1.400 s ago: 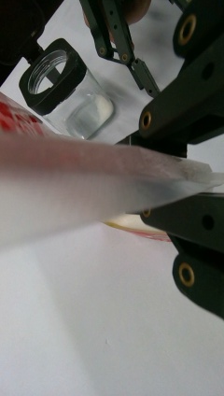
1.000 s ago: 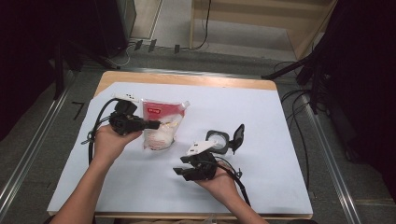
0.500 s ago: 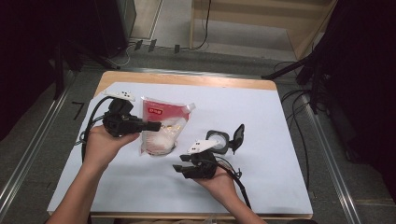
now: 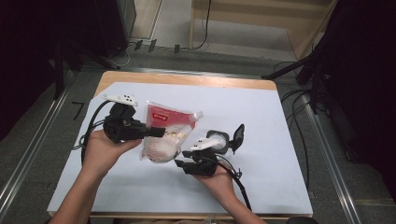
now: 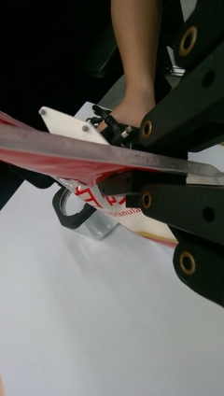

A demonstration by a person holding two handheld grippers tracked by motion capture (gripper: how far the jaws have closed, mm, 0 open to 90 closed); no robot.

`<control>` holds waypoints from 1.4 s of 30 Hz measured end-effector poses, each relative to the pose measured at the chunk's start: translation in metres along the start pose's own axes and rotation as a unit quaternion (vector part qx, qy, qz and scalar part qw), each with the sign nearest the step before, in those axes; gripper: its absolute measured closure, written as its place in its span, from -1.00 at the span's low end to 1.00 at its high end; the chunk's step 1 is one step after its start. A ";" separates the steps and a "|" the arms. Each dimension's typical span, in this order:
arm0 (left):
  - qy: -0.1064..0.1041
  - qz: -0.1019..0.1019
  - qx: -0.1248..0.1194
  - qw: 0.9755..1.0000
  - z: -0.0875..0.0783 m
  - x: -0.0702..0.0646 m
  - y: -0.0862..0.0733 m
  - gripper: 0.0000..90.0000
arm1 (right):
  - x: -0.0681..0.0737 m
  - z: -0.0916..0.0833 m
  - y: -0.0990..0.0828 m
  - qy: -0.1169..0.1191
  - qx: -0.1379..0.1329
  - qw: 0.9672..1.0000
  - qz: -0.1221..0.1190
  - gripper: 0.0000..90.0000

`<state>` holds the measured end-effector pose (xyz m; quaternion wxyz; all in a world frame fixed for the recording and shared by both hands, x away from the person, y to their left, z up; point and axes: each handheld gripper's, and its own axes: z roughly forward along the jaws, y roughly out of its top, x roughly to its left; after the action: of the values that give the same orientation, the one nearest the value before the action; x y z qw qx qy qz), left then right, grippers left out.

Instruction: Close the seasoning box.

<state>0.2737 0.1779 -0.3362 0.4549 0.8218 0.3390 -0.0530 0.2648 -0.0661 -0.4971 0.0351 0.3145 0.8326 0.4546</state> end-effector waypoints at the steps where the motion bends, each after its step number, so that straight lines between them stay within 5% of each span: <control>1: -0.005 0.001 0.004 1.000 0.000 -0.003 0.000 1.00 | -0.001 0.001 0.000 -0.001 -0.002 1.000 0.004 0.23; 9: -0.018 -0.002 0.008 1.000 0.002 -0.007 -0.002 1.00 | 0.000 0.005 -0.001 -0.003 -0.006 1.000 0.009 0.24; 24: -0.015 -0.024 -0.008 1.000 0.000 0.001 -0.005 1.00 | 0.010 0.003 -0.001 0.009 -0.019 0.999 -0.030 0.36; 42: 0.034 -0.037 -0.021 0.999 0.010 -0.001 0.001 0.95 | 0.033 0.001 -0.001 0.027 -0.018 0.993 -0.111 0.44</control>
<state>0.2756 0.1691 -0.3412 0.4584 0.8002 0.3851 -0.0348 0.2386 -0.0473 -0.4912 0.0685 0.2067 0.8547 0.4713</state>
